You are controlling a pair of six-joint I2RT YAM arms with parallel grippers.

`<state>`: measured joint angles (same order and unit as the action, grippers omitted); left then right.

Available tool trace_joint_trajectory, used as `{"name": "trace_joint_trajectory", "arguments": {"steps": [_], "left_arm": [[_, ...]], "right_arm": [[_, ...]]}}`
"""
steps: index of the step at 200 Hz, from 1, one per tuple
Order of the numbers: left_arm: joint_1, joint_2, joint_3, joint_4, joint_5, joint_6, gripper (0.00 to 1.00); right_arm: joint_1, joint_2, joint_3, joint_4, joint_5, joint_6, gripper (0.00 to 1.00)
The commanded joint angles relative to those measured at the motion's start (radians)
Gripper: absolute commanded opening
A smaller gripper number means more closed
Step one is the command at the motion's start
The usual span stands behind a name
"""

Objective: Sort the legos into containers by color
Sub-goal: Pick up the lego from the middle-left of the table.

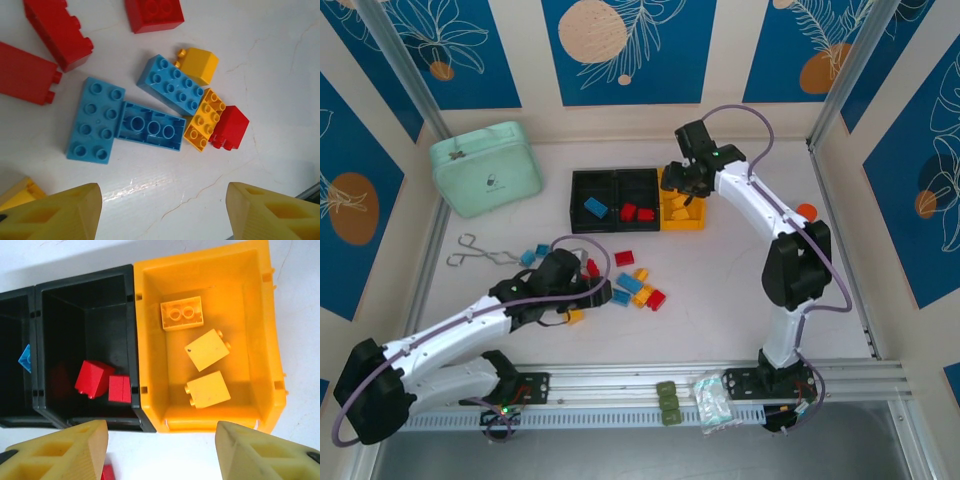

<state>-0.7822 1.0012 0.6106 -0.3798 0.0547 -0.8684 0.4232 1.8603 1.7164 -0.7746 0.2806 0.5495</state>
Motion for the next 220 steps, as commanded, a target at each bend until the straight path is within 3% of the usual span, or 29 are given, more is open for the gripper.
{"name": "trace_joint_trajectory", "arguments": {"steps": [1, 43, 68, 139, 177, 220], "left_arm": [[-0.008, -0.041, 0.004, -0.107, -0.056, -0.021, 0.66], [-0.009, -0.106, 0.023, -0.277, -0.135, -0.054, 0.66], [-0.009, -0.132, 0.013, -0.359, -0.176, -0.101, 0.67], [-0.009, -0.054, -0.047, -0.289, -0.179, -0.159, 0.68], [-0.010, 0.013, -0.068, -0.232, -0.205, -0.181, 0.69], [-0.011, 0.103, -0.072, -0.151, -0.233, -0.172, 0.70]], "right_arm": [[0.017, -0.080, -0.078, 0.038, -0.035, -0.013, 0.59], [0.052, -0.232, -0.246, 0.097, -0.114, -0.016, 0.59], [0.084, -0.347, -0.401, 0.186, -0.222, -0.029, 0.59], [0.213, -0.637, -0.811, 0.431, -0.486, 0.014, 0.67], [0.299, -0.682, -0.944, 0.483, -0.468, 0.086, 0.67], [0.329, -0.672, -0.975, 0.499, -0.445, 0.119, 0.66]]}}
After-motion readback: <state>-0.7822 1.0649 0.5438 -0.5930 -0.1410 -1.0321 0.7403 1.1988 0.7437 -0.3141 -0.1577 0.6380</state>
